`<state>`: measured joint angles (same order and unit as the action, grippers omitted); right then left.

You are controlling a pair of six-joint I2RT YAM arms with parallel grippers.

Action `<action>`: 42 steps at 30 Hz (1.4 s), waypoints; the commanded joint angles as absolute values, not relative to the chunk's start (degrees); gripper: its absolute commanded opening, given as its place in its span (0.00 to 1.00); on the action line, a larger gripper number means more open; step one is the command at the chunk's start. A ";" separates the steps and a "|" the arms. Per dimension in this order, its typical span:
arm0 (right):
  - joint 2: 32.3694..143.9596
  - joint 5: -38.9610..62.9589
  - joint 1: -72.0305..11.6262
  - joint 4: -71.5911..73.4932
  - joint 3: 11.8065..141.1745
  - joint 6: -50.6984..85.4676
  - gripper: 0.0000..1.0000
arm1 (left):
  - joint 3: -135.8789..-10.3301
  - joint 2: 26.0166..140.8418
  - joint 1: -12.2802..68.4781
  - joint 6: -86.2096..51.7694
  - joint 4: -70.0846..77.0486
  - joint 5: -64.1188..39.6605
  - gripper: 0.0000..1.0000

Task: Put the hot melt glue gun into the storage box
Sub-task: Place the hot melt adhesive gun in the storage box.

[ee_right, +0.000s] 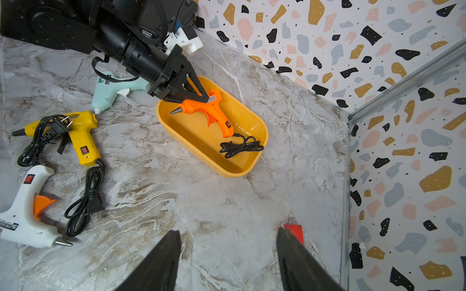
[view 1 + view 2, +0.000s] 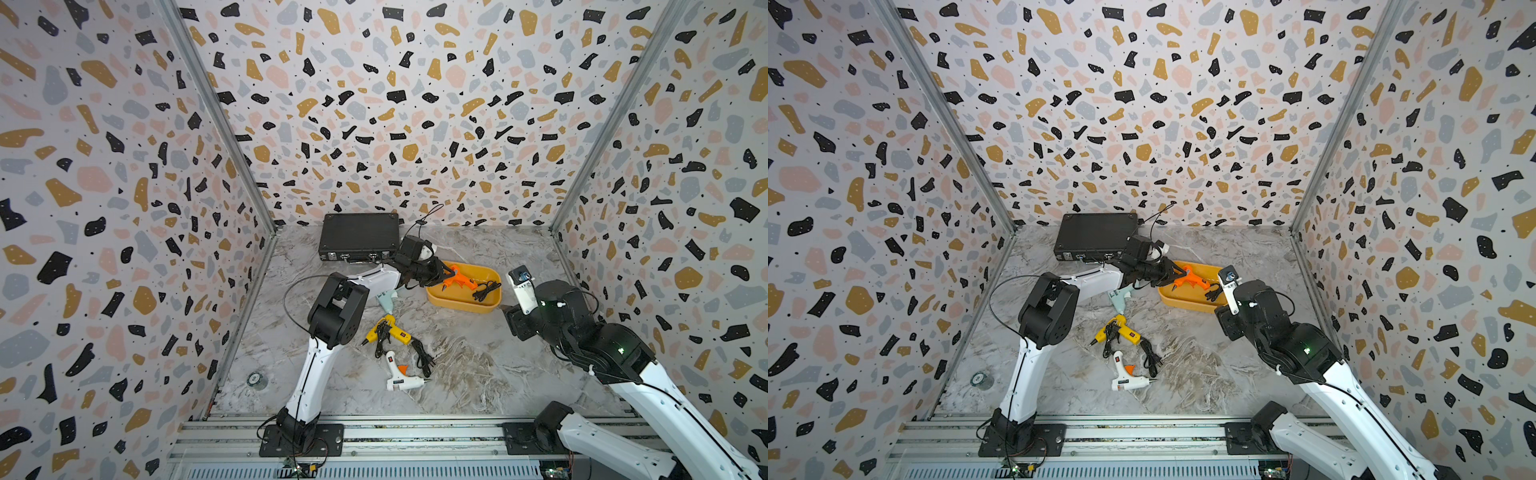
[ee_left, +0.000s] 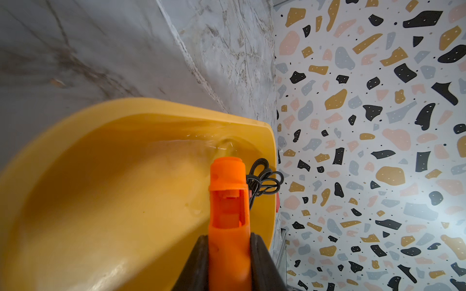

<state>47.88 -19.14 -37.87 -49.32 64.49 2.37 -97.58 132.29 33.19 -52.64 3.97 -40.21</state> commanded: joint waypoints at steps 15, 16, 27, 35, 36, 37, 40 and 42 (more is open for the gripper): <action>47.85 -18.72 -37.36 -49.75 64.40 2.81 0.66 | -99.62 130.96 34.28 -43.39 -3.08 -37.76 0.47; 47.79 -18.70 -37.35 -49.78 64.32 2.78 0.66 | -99.88 130.58 34.28 -42.80 -3.71 -37.58 0.48; 47.99 -18.41 -37.19 -49.75 64.25 2.86 0.66 | -105.02 126.49 34.36 -35.17 -13.13 -33.69 0.60; 48.44 -17.92 -37.20 -49.75 64.32 2.88 0.66 | -107.61 125.96 34.45 -33.31 -15.64 -32.44 0.68; 48.48 -17.91 -37.18 -49.77 64.34 2.87 0.66 | -107.77 125.78 34.45 -33.14 -15.82 -32.31 0.67; 48.56 -17.93 -37.18 -49.78 64.39 2.80 0.66 | -108.09 125.51 34.45 -32.96 -16.27 -32.18 0.67; 48.85 -17.46 -37.18 -49.79 64.60 2.76 0.66 | -108.97 124.19 34.41 -31.63 -18.01 -31.59 0.62; 49.27 -17.01 -37.18 -49.70 64.69 2.89 0.66 | -108.96 122.02 34.45 -30.21 -19.50 -30.47 0.59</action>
